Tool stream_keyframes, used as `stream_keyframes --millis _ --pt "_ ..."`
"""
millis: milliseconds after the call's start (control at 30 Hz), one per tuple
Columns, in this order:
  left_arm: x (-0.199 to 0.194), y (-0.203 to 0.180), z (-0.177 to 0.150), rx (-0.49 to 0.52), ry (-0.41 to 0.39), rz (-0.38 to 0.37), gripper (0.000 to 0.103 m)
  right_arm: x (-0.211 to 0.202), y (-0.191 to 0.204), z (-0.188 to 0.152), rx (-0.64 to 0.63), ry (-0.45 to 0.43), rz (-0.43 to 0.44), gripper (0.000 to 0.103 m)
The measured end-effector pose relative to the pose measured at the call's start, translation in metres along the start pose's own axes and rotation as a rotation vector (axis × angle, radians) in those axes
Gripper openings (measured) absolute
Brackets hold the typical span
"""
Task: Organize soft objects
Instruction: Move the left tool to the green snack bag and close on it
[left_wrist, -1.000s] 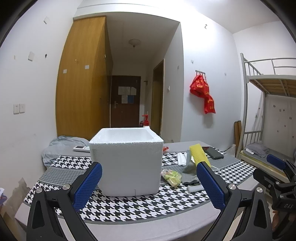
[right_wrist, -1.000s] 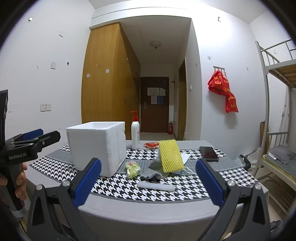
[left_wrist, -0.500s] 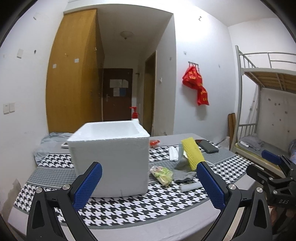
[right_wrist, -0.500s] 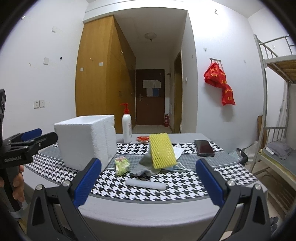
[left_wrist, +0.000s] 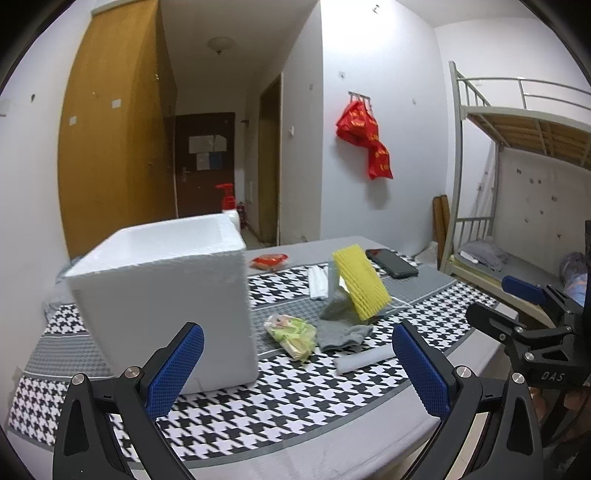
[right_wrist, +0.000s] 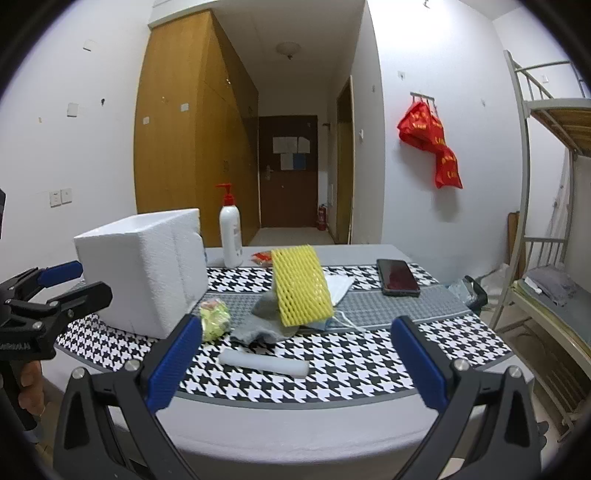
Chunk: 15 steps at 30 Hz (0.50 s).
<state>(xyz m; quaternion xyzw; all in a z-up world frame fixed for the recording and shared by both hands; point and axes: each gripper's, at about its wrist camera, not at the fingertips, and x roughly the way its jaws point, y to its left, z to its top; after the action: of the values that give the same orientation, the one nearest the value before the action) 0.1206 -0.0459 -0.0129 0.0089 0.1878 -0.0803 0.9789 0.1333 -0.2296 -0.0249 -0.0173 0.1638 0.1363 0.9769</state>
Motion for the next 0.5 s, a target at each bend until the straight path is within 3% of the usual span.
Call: stream_keyframes --millis 500 --pt "0.061 -0.032 0.003 0.033 0.13 -0.053 0.102 0.028 -0.038 -0.011 0.05 0.059 -0.025 0.103"
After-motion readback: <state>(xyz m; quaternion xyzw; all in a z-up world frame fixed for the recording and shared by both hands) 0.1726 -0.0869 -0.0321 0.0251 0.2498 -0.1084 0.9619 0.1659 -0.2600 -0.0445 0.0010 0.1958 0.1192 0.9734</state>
